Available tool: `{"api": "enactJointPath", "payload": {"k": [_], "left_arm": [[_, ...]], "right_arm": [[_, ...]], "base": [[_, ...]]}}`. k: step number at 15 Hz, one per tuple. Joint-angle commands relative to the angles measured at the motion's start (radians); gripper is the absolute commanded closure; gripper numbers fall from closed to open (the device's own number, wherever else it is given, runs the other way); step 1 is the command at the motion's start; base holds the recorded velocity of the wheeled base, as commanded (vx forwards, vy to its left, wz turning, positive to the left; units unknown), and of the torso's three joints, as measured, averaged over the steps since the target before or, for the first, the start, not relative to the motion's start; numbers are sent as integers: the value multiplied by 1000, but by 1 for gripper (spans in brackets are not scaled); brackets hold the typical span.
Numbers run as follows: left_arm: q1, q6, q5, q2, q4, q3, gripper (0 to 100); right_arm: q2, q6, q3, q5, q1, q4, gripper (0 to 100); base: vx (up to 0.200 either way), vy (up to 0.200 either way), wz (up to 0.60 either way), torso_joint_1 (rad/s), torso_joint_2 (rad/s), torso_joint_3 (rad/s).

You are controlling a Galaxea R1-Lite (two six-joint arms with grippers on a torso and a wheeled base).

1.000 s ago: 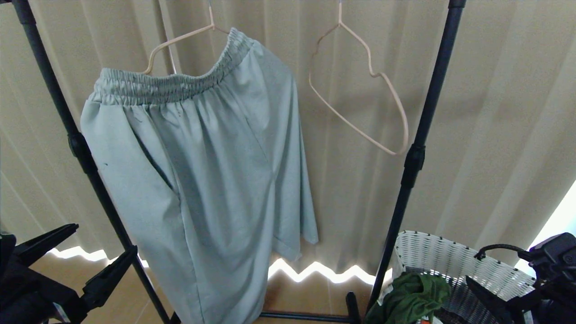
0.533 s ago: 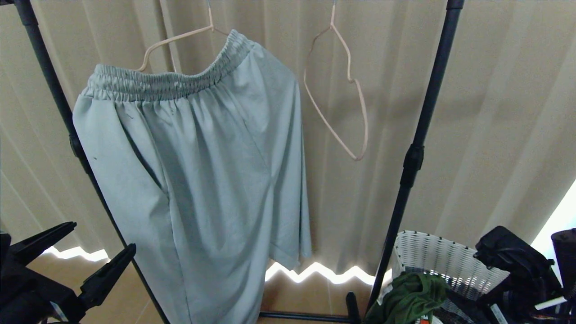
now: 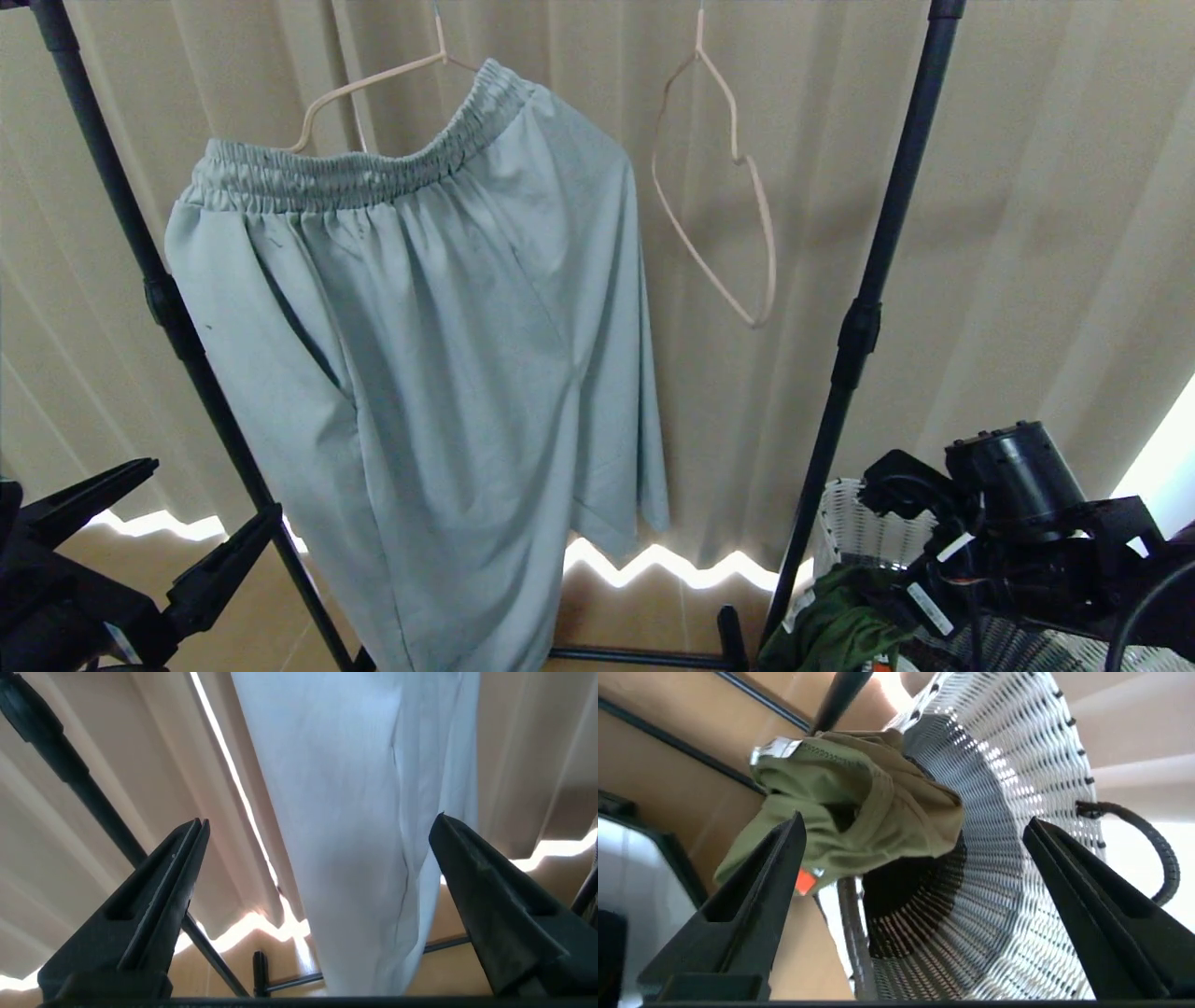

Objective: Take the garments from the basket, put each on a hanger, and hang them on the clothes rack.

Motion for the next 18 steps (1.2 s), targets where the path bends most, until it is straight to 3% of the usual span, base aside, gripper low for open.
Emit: {"api": "enactJointPath", "payload": {"k": [1,10,11,18], "left_arm": [[0,0,0,-1,-1,0,0],[0,2,-11,-8,-1,0,0],[0,3,-12,-8,-1,0,0],[0,3,-12,-6,-1,0,0]], "right_arm": [[116,3,-39,-34,-3,-3,0],[208,6,-99,-68,-59,-16,0],[220,6,-104,-68,-66,-17,100],[209,7,-99,-68,-66,-17,100]], "base": [[0,0,0,0,0,0],[0,0,0,0,0,0],[0,0,0,0,0,0],[0,0,0,0,0,0]]}}
